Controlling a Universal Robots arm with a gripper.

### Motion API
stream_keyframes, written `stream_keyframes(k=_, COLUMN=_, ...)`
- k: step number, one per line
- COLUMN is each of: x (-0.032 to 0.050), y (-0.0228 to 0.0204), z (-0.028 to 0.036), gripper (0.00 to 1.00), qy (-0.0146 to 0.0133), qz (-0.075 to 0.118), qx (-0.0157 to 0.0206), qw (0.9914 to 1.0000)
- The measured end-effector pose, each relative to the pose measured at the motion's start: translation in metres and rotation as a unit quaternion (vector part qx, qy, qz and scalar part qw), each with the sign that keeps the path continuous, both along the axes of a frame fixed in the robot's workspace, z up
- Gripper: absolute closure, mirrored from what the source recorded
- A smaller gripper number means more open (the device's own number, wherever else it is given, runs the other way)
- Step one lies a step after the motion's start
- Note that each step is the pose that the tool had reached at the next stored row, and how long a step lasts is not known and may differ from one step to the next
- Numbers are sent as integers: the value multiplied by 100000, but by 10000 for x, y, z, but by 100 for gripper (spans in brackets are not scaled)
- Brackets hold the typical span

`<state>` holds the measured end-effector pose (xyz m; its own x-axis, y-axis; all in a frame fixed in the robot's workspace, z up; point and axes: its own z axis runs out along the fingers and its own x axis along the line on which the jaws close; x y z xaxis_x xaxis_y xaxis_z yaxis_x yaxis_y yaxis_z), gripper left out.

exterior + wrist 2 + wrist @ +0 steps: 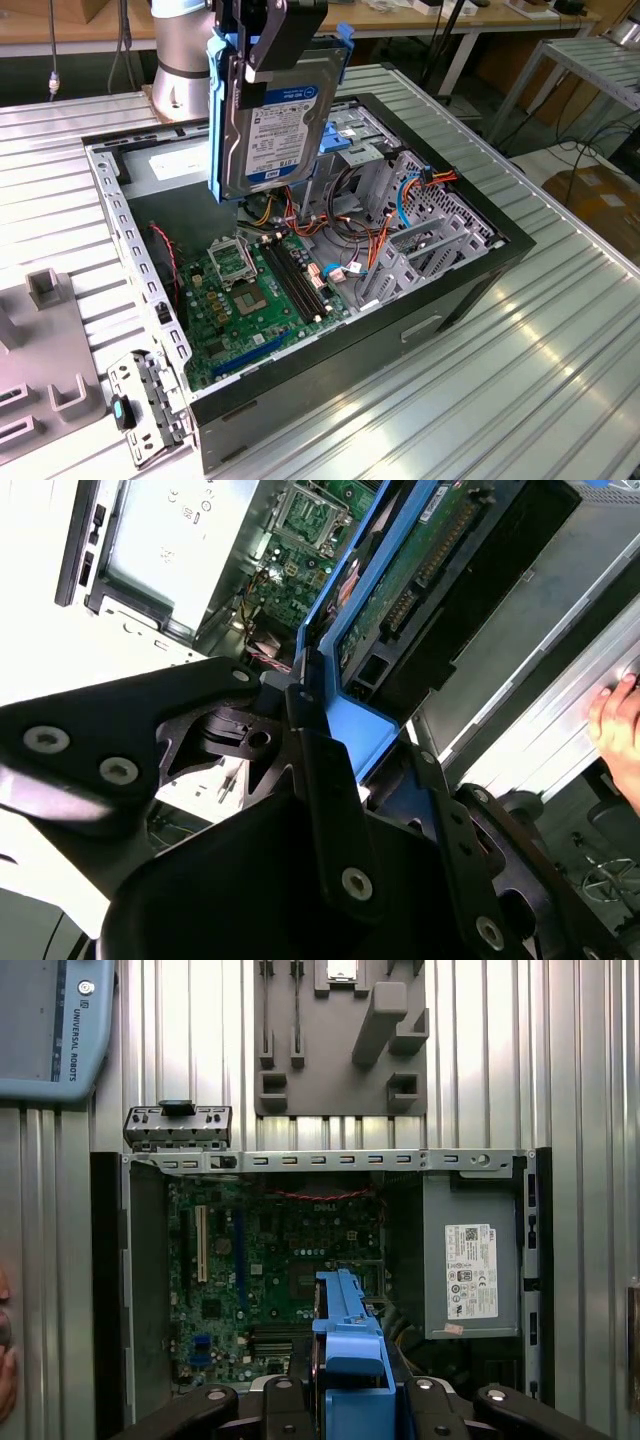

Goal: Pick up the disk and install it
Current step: 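Insert the disk into the insertion slot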

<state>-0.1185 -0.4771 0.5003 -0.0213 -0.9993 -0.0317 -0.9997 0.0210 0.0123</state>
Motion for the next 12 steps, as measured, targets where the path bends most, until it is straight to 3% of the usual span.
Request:
stream_keyframes(k=7, x=0, y=-11, z=1, gripper=63, qy=4, qz=2, qx=-4, qw=100000)
stream_keyframes(k=8, x=0, y=-81, z=0, gripper=63, qy=1, qz=-1, qx=-2, qw=100000)
stream_keyframes(k=9, x=0, y=-194, z=1, gripper=63, qy=3, qz=1, qx=-5, qw=100000)
stream_keyframes(k=12, x=0, y=-206, z=0, gripper=63, qy=2, qz=0, qx=-1, qw=100000)
